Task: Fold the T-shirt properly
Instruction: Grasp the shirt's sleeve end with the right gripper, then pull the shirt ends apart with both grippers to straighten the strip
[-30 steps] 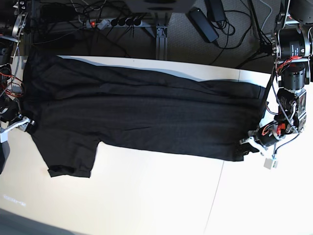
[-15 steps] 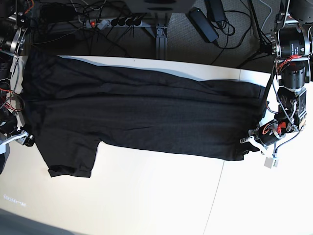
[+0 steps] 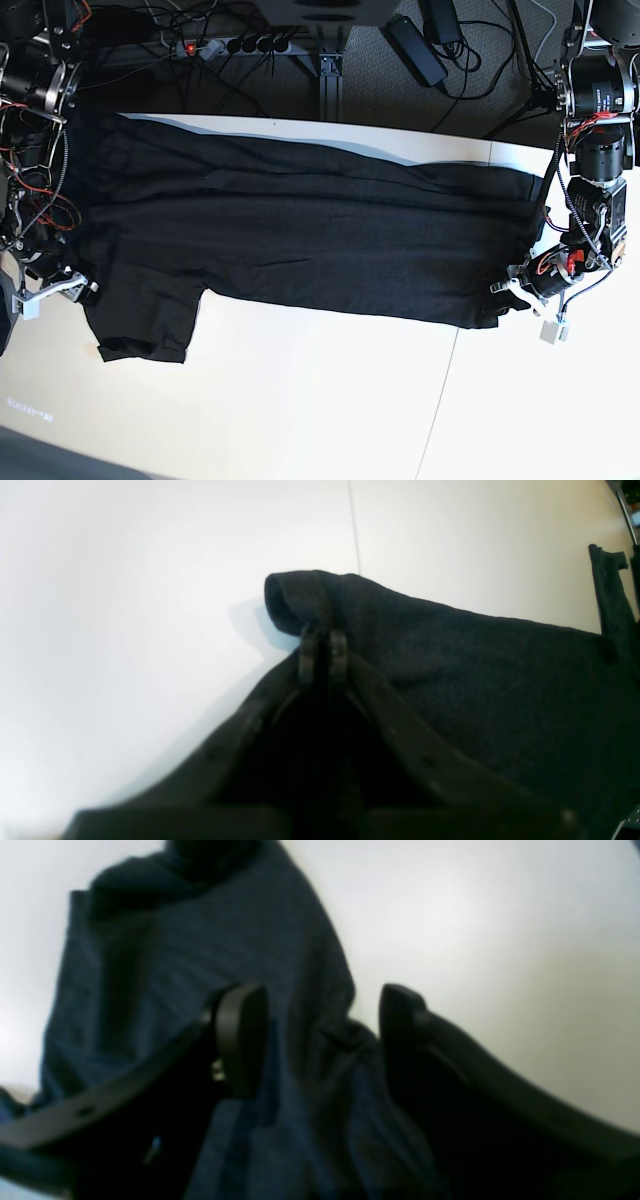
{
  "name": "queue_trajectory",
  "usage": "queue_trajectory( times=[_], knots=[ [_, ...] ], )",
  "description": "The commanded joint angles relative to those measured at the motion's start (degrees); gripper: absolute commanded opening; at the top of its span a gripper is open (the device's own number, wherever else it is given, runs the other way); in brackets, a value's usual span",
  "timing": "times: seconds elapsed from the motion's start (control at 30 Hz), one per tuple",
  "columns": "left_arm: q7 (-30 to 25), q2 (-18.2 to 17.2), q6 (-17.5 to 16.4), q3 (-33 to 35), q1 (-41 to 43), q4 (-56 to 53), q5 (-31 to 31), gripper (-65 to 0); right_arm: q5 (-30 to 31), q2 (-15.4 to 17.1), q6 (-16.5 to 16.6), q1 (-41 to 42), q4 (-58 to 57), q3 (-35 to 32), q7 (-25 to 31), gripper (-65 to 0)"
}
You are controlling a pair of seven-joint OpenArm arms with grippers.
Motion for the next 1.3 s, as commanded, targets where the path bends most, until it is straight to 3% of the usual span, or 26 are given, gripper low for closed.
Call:
queue_trajectory(
  times=[0.0,0.23,0.6,0.67,0.77,0.93,1.1,1.2,1.27],
  knots=[
    [2.16,-0.81,-0.46,0.07,-0.63,0.33,1.29,-65.0,-0.57,-0.17,3.76,0.90,0.57,0.07,-1.51,-29.1],
    [2.16,-0.81,-0.46,0.07,-0.63,0.33,1.31,-65.0,-0.81,-3.17,3.85,0.90,0.57,0.07,-1.73,-29.2],
    [2.14,-0.81,-0.46,0.07,-0.66,0.33,-0.46,-65.0,-1.22,-3.32,3.93,0.90,0.59,0.07,-2.58,-29.5],
    [2.16,-0.81,-0.46,0.07,-0.63,0.33,-0.46,-65.0,-1.22,-3.30,3.93,0.90,0.61,0.07,-2.54,-36.9],
    [2.14,-0.81,-0.46,0.07,-0.66,0.33,-0.59,-65.0,-1.16,-3.30,3.91,0.90,0.87,0.07,-2.51,-64.1],
    [2.23,-0.96,-1.65,0.07,-0.66,0.35,-3.10,-65.0,-1.18,-3.28,4.28,0.76,3.78,0.09,-2.40,-65.0],
    [6.14,-3.10,-1.65,0.04,-0.63,0.37,-12.00,-65.0,2.32,-2.84,4.35,0.61,11.76,0.09,-8.55,-65.0],
    [10.86,-5.84,-1.65,0.04,-0.46,0.46,-21.03,-65.0,7.58,-1.75,4.35,-1.03,18.58,0.09,-14.62,-65.0],
    [13.33,-7.89,-1.65,0.04,0.17,1.01,-27.56,-65.0,10.10,-0.50,4.35,-4.00,23.85,0.09,-15.63,-65.0]
  ],
)
